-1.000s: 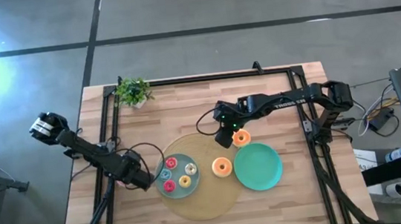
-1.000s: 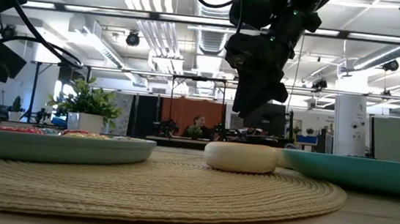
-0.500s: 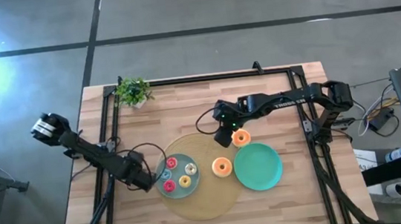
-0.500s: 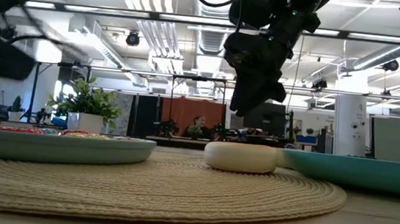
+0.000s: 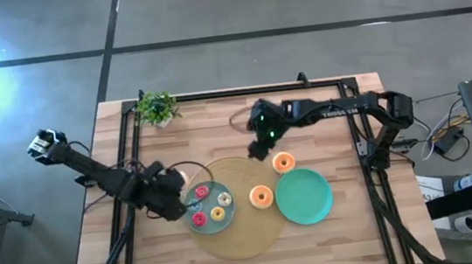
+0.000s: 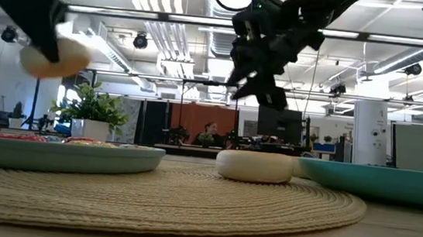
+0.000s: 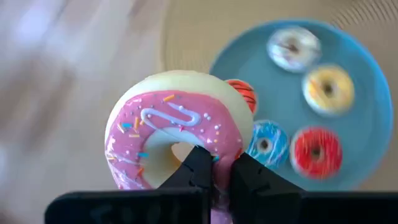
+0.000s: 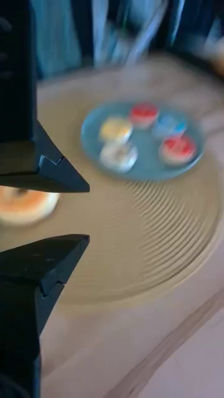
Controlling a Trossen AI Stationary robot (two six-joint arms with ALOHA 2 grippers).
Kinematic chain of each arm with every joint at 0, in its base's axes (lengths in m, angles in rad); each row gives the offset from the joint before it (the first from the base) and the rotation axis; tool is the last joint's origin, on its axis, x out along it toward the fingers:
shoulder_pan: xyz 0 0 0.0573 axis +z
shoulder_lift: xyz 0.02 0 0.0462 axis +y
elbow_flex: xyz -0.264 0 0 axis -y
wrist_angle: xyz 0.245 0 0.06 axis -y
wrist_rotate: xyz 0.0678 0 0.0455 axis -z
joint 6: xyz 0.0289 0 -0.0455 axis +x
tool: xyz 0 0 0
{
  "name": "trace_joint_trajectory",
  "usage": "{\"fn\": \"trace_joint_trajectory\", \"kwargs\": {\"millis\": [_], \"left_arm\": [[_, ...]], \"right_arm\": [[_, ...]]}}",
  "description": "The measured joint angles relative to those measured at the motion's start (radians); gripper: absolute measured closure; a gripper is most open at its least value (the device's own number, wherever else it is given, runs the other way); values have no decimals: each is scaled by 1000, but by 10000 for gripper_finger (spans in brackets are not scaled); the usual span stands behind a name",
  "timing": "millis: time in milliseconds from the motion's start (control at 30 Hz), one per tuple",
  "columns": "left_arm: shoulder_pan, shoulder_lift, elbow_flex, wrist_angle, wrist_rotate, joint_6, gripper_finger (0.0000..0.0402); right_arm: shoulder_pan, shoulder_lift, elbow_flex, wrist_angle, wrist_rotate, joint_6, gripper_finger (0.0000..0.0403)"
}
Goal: Pick & Place donuts
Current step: Put the large pink donut on the green plate
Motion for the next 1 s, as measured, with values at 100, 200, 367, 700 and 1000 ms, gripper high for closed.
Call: {"fn": "trace_joint_trajectory", "kwargs": {"millis": [100,200,367,700,1000], "left_arm": [[34,34,103,-75,46,363,399],[53,93,193,-130,23,679,399],[64,141,249,-168,-230,1144,399],[125,132,229,49,-276,1717,399],[150,172,231,232,-290,1841,399]], "right_arm": [[-70,6,0,106,-152,87,293],[-111,8,-1,207,-268,136,287],[-82,-7,32,299,-291,105,268],[-97,30,121,299,-296,195,240],[-55,80,156,296,-293,207,191]]}}
